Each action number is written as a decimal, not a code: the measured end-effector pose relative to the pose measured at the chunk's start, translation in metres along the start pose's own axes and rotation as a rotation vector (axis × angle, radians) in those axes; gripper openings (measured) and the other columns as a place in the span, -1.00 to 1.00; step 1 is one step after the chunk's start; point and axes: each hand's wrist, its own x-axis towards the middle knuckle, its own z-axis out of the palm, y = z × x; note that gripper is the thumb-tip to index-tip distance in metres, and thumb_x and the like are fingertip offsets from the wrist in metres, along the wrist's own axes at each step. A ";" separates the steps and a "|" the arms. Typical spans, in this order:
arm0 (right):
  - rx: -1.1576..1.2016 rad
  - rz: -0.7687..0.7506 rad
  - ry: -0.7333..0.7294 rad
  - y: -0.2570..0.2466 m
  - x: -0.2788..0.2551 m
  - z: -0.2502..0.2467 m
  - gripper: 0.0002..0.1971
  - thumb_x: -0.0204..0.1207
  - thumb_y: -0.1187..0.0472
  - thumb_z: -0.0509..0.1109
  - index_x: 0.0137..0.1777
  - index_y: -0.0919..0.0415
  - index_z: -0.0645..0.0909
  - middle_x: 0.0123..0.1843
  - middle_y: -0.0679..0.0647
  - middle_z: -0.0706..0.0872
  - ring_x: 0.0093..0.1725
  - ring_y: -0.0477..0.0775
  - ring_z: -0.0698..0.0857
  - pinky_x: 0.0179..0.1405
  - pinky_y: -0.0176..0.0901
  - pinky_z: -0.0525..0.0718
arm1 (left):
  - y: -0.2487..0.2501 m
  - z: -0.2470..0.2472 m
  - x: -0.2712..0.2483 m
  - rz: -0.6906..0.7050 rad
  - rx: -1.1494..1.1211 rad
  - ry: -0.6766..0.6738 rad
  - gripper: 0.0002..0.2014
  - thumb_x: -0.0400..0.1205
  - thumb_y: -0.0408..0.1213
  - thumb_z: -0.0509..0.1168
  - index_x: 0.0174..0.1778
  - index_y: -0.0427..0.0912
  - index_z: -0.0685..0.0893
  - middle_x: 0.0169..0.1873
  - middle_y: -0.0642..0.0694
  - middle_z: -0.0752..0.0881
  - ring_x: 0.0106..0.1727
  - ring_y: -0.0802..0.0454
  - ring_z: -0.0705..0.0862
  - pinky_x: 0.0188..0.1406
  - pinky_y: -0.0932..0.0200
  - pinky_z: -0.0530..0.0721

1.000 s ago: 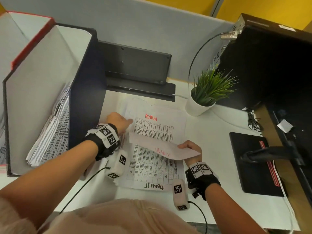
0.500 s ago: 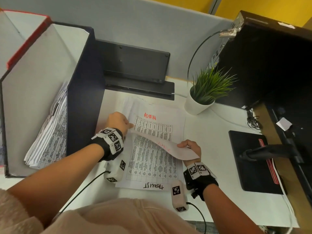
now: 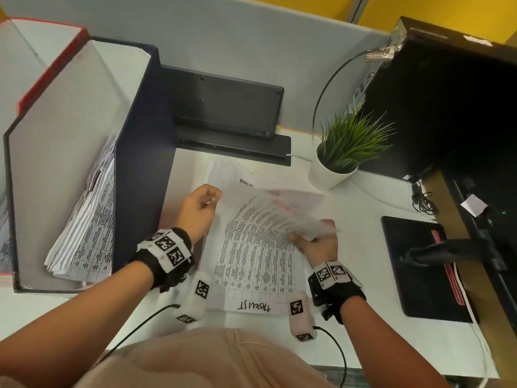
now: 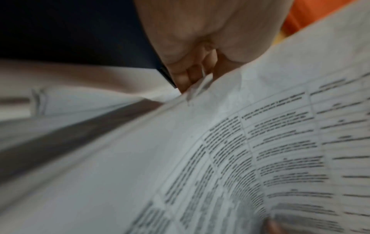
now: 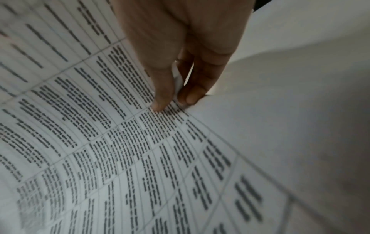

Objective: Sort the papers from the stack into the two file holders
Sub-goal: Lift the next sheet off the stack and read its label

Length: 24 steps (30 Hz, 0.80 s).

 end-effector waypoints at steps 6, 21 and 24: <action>-0.105 -0.006 -0.144 -0.008 -0.001 -0.002 -0.82 0.33 0.51 0.49 -0.26 0.22 0.63 -0.37 -0.01 0.60 -0.35 0.01 0.55 -0.46 -0.59 0.51 | 0.009 -0.001 0.007 -0.154 -0.139 -0.064 -0.66 0.53 -0.64 0.06 -0.48 -0.27 0.57 -0.22 -0.20 0.72 -0.12 -0.08 0.65 -0.22 0.27 0.62; 0.571 0.459 -0.091 -0.007 0.000 -0.002 -0.43 0.29 0.64 0.09 -0.89 0.19 0.38 -0.76 0.04 0.49 -0.75 -0.02 0.54 -0.74 -0.41 0.48 | 0.014 0.010 0.039 -0.392 0.750 -0.061 -0.60 0.41 -0.02 0.51 -0.31 -0.27 0.52 -0.28 -0.19 0.67 -0.24 -0.09 0.65 -0.38 0.16 0.58; 0.583 0.458 -0.080 -0.006 -0.002 0.000 -0.43 0.28 0.64 0.09 -0.89 0.19 0.38 -0.76 0.03 0.50 -0.76 -0.02 0.53 -0.74 -0.43 0.48 | 0.015 0.012 0.039 -0.386 0.784 -0.070 -0.58 0.42 0.00 0.50 -0.37 -0.25 0.48 -0.41 -0.11 0.58 -0.25 -0.06 0.61 -0.34 0.18 0.56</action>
